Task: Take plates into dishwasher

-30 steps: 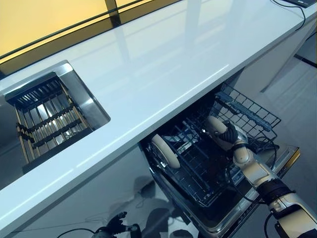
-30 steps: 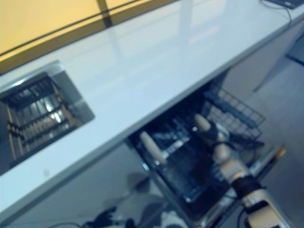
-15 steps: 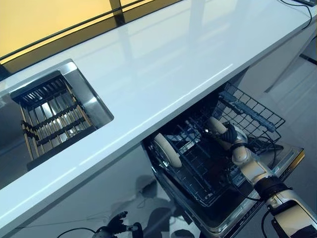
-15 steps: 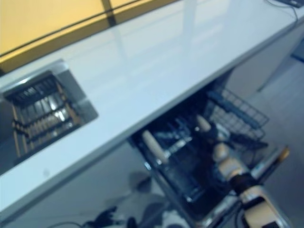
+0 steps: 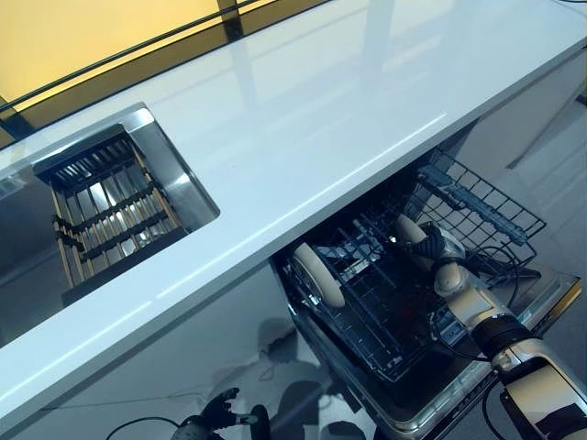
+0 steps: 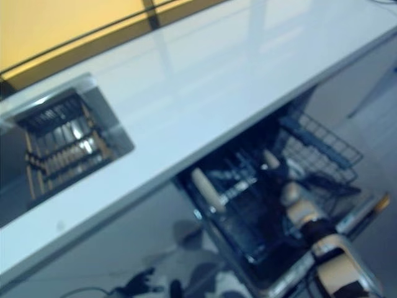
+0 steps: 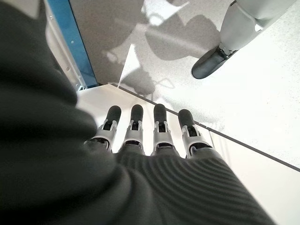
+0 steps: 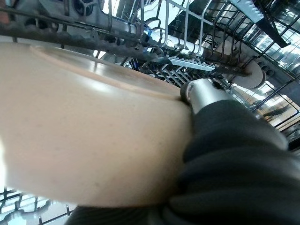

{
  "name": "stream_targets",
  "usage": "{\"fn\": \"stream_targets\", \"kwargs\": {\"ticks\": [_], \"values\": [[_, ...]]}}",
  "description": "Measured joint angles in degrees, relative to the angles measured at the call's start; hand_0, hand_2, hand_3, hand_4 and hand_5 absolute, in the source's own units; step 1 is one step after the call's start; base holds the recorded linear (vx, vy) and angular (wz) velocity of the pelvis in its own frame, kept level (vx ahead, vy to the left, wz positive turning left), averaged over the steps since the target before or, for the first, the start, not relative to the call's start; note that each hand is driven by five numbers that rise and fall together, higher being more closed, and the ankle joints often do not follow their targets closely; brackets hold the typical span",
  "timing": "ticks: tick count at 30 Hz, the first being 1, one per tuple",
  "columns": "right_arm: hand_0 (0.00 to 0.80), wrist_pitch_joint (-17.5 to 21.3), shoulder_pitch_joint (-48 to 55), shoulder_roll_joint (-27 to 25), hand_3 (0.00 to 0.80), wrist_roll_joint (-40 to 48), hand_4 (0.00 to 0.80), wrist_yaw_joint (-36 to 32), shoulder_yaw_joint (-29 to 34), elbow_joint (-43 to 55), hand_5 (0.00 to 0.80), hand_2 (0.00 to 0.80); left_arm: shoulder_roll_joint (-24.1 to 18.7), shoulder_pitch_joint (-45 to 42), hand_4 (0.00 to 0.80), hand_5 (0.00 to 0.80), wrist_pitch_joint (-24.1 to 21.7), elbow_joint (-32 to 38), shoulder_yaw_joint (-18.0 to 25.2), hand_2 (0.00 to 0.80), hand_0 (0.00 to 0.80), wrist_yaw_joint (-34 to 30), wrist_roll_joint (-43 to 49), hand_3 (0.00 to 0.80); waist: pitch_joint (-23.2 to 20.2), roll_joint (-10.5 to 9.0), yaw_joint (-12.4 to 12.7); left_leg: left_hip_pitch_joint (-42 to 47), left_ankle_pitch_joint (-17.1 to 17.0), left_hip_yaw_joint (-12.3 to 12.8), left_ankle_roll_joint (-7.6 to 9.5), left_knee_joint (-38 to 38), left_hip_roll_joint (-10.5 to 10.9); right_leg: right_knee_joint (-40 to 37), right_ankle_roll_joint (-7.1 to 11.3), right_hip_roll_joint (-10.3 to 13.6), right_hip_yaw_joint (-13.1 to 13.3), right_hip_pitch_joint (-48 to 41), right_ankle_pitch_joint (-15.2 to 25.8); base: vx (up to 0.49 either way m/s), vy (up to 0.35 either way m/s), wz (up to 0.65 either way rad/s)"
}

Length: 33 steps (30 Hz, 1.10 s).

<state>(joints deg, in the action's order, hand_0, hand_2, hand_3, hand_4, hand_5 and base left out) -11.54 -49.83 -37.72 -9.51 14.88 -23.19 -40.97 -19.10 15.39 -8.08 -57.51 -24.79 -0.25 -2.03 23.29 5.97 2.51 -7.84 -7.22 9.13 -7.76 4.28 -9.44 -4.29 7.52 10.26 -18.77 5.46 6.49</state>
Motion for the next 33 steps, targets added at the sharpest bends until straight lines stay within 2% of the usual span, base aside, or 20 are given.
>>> {"fn": "stream_targets", "kwargs": {"ticks": [9,14,23,33], "values": [[0.800,-0.2,-1.3,-0.4,0.800,-2.4,0.800,-1.4,-0.1,-0.6,0.800,0.800,-0.2,0.3,0.000,0.000,0.0,0.5,0.0,0.000,0.000,-0.2,-1.3,0.000,0.1,-0.04,0.1,-1.1,-0.5,-0.5,-0.01,0.0,0.0,0.4,-0.03,0.0,-0.6,0.8,0.0,-0.001,0.003,0.03],[0.800,-0.1,-2.6,-0.5,0.800,-4.6,0.800,-2.6,-2.3,-2.4,0.800,0.800,-0.2,0.3,0.000,0.000,0.0,0.5,0.0,0.000,0.000,-0.2,-1.3,0.000,0.1,-0.05,0.3,-1.1,-0.6,-0.6,0.01,0.0,0.0,0.6,-0.03,0.0,-0.6,0.8,0.0,0.000,0.000,0.00],[0.800,-0.2,-2.8,-0.7,0.800,-4.6,0.800,-3.1,-2.3,-3.1,0.800,0.800,-0.2,0.5,0.000,0.000,0.2,0.9,0.0,0.000,0.000,-0.2,-1.4,0.000,0.3,-0.30,1.3,-1.1,-0.7,-0.7,0.04,0.0,0.0,0.6,-0.04,0.0,-0.7,0.8,0.0,0.000,0.000,0.00],[0.800,-0.2,-3.0,-0.3,0.800,-4.6,0.800,-3.1,-2.3,-3.9,0.800,0.800,-0.2,0.6,0.000,0.000,0.3,1.0,0.0,0.000,0.000,-0.2,-1.4,0.000,0.4,-0.45,1.4,-1.1,-0.8,-0.9,0.06,0.0,0.0,0.8,-0.04,0.0,-0.8,0.7,0.0,0.000,0.000,0.00]]}}
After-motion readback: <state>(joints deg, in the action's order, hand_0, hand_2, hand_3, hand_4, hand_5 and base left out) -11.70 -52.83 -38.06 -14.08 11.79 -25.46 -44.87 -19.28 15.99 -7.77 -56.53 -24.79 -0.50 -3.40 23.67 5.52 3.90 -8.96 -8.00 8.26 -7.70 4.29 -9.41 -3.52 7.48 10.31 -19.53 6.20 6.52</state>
